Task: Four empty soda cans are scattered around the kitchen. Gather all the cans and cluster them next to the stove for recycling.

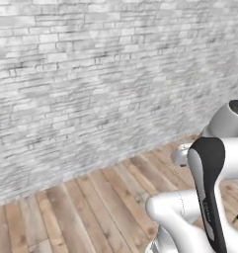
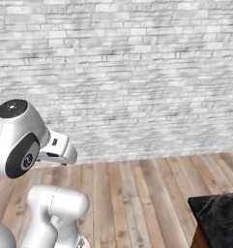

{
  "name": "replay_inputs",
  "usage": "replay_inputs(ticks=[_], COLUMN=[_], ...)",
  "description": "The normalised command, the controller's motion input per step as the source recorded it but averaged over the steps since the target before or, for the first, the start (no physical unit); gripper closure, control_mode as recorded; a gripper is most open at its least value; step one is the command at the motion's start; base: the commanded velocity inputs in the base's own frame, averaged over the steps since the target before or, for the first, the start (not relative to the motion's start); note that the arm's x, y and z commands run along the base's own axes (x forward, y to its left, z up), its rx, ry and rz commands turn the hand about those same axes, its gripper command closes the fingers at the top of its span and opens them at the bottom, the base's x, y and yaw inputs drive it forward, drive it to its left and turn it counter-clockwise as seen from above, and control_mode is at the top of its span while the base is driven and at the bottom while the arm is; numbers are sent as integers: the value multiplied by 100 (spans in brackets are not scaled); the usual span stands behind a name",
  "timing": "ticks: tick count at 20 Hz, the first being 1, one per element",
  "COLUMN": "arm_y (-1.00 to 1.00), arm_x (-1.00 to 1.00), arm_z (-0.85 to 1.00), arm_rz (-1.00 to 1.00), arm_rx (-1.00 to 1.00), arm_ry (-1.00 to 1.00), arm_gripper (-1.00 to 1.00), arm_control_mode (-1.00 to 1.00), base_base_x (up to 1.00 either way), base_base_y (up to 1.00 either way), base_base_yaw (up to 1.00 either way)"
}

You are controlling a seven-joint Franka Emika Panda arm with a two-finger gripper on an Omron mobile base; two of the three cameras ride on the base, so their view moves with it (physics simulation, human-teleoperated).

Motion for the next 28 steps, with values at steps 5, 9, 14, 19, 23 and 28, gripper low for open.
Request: replay_inputs(ticks=[5,9,14,19,23,28], arm_y=[0,0,0,0,0,0], arm_x=[0,0,0,0,0,0], arm_z=[0,0,0,0,0,0], arm_rz=[0,0,0,0,0,0], arm_rx=[0,0,0,0,0,0], arm_ry=[0,0,0,0,0,0], arm_gripper=[-100,-100,-100,-100,-100,-100], arm_control_mode=[100,100,100,100,100,100], base_base_x=[64,78,86,77,55,47], base_base_y=[12,18,18,0,0,-1], base_base_yaw=[-46,-45,-41,-40,-45,-47])
